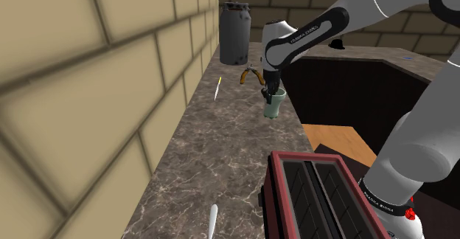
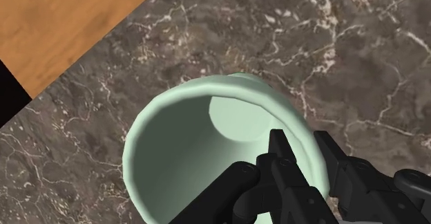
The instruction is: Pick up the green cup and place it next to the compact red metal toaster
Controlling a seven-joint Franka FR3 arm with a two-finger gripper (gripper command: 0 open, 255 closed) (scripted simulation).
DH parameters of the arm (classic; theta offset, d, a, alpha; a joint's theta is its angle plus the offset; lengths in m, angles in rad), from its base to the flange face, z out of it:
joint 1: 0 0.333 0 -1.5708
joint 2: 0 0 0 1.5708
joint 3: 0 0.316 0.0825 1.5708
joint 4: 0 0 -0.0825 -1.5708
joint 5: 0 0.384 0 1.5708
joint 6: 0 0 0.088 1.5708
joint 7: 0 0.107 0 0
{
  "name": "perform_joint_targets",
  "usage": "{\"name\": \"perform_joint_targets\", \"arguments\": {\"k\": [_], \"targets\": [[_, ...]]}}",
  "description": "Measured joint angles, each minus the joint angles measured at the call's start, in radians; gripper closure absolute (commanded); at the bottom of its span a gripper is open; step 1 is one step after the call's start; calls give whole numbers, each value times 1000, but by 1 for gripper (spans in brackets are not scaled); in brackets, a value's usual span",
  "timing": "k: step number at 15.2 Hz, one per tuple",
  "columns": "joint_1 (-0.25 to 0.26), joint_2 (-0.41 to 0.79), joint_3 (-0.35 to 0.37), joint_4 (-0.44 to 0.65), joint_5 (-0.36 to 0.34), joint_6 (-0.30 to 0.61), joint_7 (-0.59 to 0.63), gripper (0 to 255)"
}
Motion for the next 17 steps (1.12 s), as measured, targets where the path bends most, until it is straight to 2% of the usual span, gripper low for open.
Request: {"name": "perform_joint_targets", "arguments": {"k": [17], "targets": [[4,-94,6,134,10,-227,-25,255]]}}
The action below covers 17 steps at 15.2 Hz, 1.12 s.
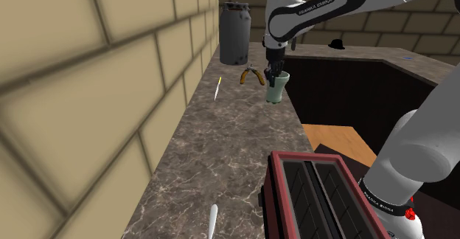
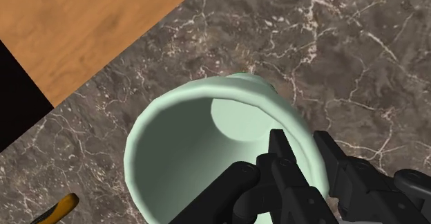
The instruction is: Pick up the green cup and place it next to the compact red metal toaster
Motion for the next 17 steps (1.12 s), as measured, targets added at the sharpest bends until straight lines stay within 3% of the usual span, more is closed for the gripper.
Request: {"name": "perform_joint_targets", "arguments": {"k": [17], "targets": [[4,-22,7,208,9,-229,-23,255]]}}
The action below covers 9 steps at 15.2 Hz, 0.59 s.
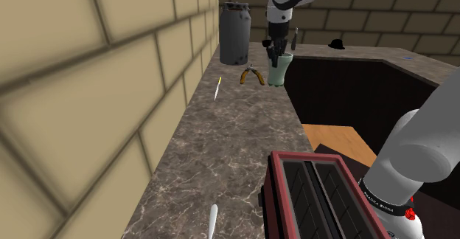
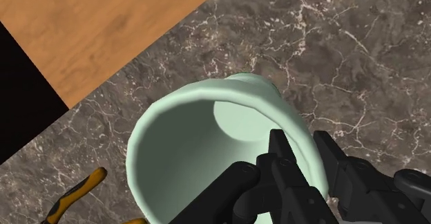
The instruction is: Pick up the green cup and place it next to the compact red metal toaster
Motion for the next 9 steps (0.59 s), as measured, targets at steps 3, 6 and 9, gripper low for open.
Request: {"name": "perform_joint_targets", "arguments": {"k": [3,6,9], "targets": [[1,0,2,38,1,-38,-3,255],[0,2,1,81,2,-79,-10,255],[1,10,2,130,3,-119,-14,255]]}}
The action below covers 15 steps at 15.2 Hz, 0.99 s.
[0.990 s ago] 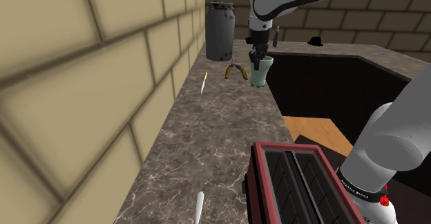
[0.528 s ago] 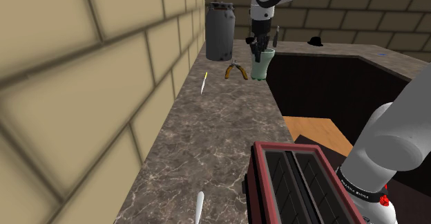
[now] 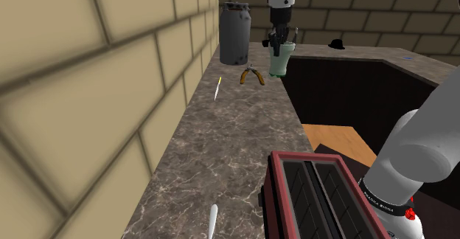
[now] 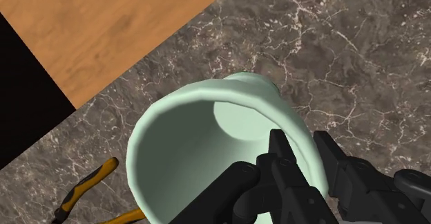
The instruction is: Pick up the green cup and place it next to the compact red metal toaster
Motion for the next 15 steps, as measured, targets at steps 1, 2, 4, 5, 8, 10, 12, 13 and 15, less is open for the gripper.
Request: {"name": "perform_joint_targets", "arguments": {"k": [1,2,4,5,8,10,12,13,15], "targets": [[0,3,0,16,0,-13,-1,255],[1,4,1,30,1,-27,-2,255],[1,8,2,64,1,-56,-5,255],[1,10,2,80,2,-70,-7,255],[1,22,2,130,3,-107,-12,255],[15,6,21,120,5,-117,19,255],[31,-23,45,88,9,-119,59,255],[41,-36,59,76,12,-124,82,255],[58,-57,86,61,19,-135,124,255]]}}
